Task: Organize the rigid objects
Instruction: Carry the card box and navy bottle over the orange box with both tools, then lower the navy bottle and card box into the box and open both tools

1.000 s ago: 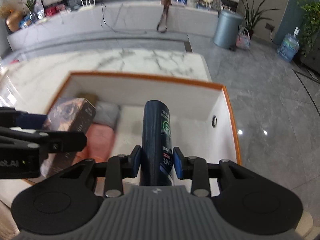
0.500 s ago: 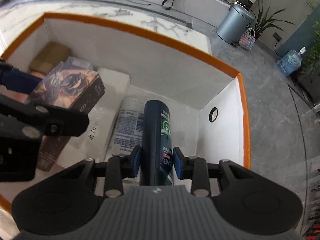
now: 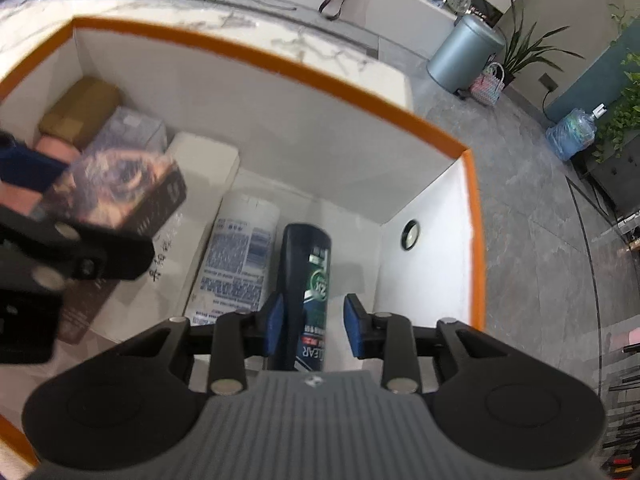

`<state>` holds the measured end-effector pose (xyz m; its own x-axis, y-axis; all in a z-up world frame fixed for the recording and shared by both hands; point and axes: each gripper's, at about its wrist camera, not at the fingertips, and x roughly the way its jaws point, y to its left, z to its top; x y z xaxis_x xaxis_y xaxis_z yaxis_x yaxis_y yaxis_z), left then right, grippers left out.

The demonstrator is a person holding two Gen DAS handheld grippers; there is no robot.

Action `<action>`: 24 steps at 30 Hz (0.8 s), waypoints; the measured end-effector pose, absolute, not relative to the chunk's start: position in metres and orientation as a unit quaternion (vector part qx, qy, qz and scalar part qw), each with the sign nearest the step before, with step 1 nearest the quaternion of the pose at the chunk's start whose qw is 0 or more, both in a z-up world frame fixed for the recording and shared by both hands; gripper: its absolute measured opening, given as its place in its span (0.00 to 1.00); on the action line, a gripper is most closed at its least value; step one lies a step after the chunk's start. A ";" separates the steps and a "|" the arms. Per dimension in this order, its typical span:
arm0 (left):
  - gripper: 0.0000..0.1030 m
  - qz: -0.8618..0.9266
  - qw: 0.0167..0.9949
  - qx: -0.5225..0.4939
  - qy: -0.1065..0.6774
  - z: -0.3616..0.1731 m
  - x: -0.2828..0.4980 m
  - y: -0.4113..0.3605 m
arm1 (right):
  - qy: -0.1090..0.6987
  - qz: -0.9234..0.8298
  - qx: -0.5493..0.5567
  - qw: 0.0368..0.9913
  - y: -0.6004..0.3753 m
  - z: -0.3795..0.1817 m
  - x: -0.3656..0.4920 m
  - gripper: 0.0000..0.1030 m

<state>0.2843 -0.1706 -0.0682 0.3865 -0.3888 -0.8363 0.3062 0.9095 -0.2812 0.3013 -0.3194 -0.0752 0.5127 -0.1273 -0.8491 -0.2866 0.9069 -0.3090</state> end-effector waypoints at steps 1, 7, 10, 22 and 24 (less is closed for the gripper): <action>0.67 -0.209 0.832 -0.041 0.513 -0.068 0.284 -0.171 | 0.488 0.048 -0.205 0.847 -0.321 -0.071 0.301 0.31; 0.67 -0.210 0.828 -0.051 0.517 -0.069 0.282 -0.176 | 0.457 0.037 -0.177 0.871 -0.329 -0.050 0.283 0.31; 0.67 -0.208 0.826 -0.059 0.521 -0.071 0.282 -0.180 | 0.442 0.031 -0.162 0.882 -0.339 -0.044 0.276 0.30; 0.67 -0.246 0.798 -0.003 0.550 -0.074 0.278 -0.196 | 0.444 0.053 -0.126 0.886 -0.352 -0.052 0.263 0.29; 0.67 -0.268 0.791 0.048 0.548 -0.074 0.276 -0.200 | 0.442 0.053 -0.116 0.888 -0.353 -0.052 0.262 0.29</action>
